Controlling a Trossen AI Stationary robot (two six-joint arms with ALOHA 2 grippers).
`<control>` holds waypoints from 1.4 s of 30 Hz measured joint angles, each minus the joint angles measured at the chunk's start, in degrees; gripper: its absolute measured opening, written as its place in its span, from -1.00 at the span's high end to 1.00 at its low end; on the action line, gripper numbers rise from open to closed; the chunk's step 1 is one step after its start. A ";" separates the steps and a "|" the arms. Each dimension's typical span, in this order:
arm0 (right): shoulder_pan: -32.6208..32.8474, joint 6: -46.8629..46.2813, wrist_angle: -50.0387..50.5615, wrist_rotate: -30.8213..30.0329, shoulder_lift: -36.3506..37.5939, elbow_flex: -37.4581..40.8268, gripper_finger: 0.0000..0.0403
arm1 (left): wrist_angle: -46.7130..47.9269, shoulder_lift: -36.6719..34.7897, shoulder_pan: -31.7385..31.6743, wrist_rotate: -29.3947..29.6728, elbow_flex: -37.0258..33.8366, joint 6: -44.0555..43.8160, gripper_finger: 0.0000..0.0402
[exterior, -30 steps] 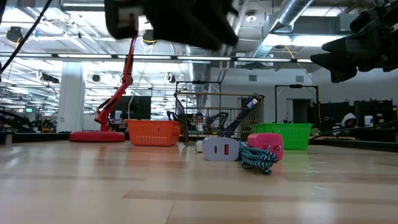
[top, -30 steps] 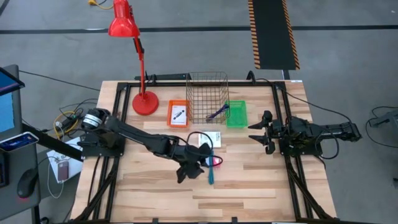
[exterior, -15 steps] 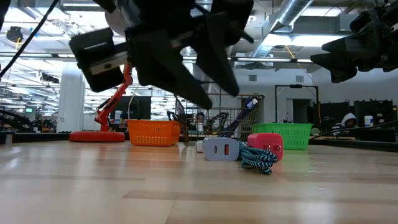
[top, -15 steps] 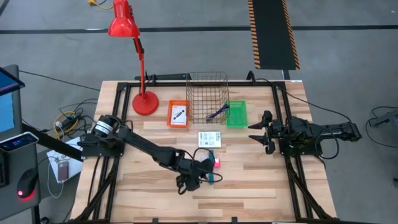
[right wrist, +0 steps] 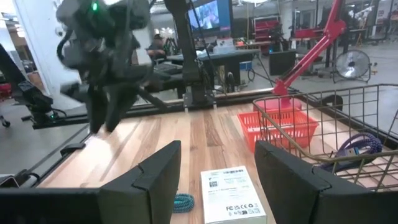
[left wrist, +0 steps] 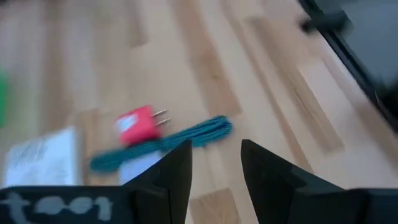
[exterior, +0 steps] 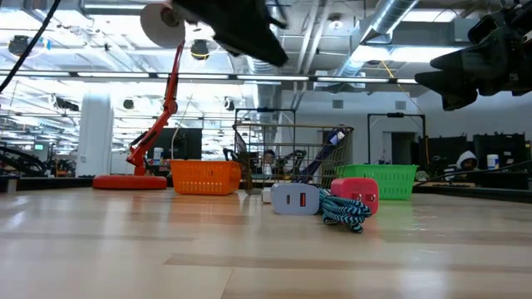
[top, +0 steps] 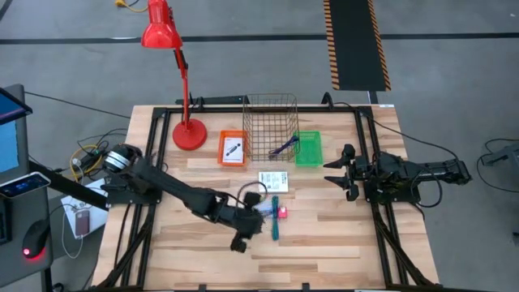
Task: Pick and place items into bin
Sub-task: Put the light blue charger cable into the wire basket
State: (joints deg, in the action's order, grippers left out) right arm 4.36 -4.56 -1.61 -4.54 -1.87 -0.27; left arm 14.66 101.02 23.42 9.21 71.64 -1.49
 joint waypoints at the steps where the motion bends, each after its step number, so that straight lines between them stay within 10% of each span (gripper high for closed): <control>1: -0.02 0.00 -0.02 0.00 0.00 0.00 0.02 | 0.58 -0.96 0.20 1.75 -0.08 -3.75 0.36; 13: -0.02 0.00 -0.03 0.00 0.00 -0.01 0.02 | -17.12 -20.55 12.94 36.46 -23.77 -12.19 0.36; 25: -0.01 0.00 -0.05 0.01 0.00 -0.01 0.02 | -71.32 -31.65 14.73 21.28 -51.87 15.00 0.36; 42: 0.00 0.00 -0.06 -0.02 0.00 -0.01 0.02 | -67.88 -31.61 13.44 20.50 -53.92 17.15 0.36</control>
State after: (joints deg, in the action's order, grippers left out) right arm 4.36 -4.56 -1.67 -4.56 -1.87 -0.27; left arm -53.22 69.41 36.86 29.71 17.72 15.66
